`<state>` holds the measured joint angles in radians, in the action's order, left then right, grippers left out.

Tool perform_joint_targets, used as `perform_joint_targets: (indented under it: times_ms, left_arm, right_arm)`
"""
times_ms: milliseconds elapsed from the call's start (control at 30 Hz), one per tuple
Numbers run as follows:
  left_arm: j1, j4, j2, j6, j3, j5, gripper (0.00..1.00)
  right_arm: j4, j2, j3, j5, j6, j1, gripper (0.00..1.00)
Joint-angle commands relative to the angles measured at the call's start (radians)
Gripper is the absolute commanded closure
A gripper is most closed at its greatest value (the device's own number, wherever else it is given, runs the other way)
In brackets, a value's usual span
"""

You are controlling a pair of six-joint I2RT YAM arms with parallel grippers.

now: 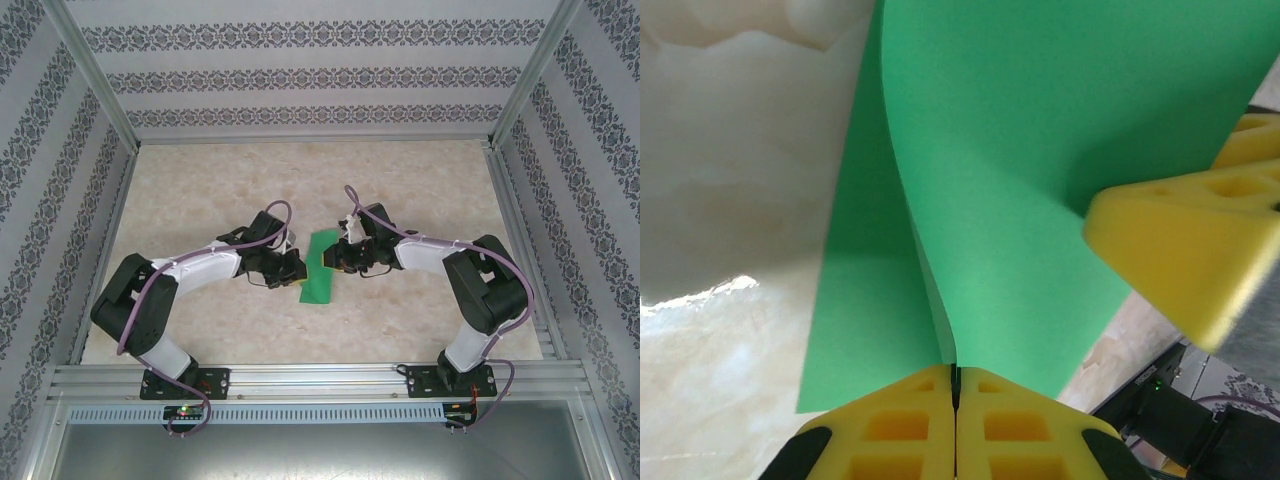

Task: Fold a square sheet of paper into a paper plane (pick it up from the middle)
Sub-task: Place a square sheet of paper at the center of the table, then fold the triangle a second time at the center of the table.

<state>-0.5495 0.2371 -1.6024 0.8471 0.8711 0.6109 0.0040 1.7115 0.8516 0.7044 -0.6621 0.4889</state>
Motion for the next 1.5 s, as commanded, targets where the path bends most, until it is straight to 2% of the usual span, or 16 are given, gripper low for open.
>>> perform_joint_targets:
  times_ms: [0,233,433,633,767,900,1100,1467]
  left_arm:
    - [-0.018,-0.053,-0.03,0.025,0.02,-0.023,0.92]
    - [-0.027,-0.056,-0.053,0.031,0.02,-0.053,0.93]
    - [-0.036,-0.076,-0.077,0.039,0.023,-0.054,0.93]
    - [-0.044,-0.085,-0.102,0.041,0.028,-0.056,0.92]
    - [-0.052,-0.073,-0.116,0.034,0.044,-0.058,0.92]
    - [-0.055,-0.063,-0.117,0.027,0.053,-0.062,0.91]
    - [-0.058,-0.04,-0.107,0.017,0.06,-0.07,0.89]
    - [-0.061,0.017,-0.06,-0.006,0.057,-0.099,0.82]
  right_arm:
    - [-0.126,0.004,0.037,-0.076,0.094,-0.015,0.74]
    - [-0.25,-0.024,0.038,-0.164,0.164,-0.063,0.62]
    - [-0.368,-0.133,0.033,-0.238,0.196,-0.098,0.59]
    - [-0.282,-0.245,-0.039,-0.187,0.116,-0.09,0.59]
    - [-0.193,-0.199,-0.048,-0.168,0.068,-0.059,0.61]
    - [-0.157,-0.123,-0.027,-0.17,0.069,-0.044,0.68]
    - [-0.162,-0.034,0.005,-0.198,0.105,-0.042,0.75]
    - [-0.183,0.048,0.03,-0.224,0.146,-0.041,0.79]
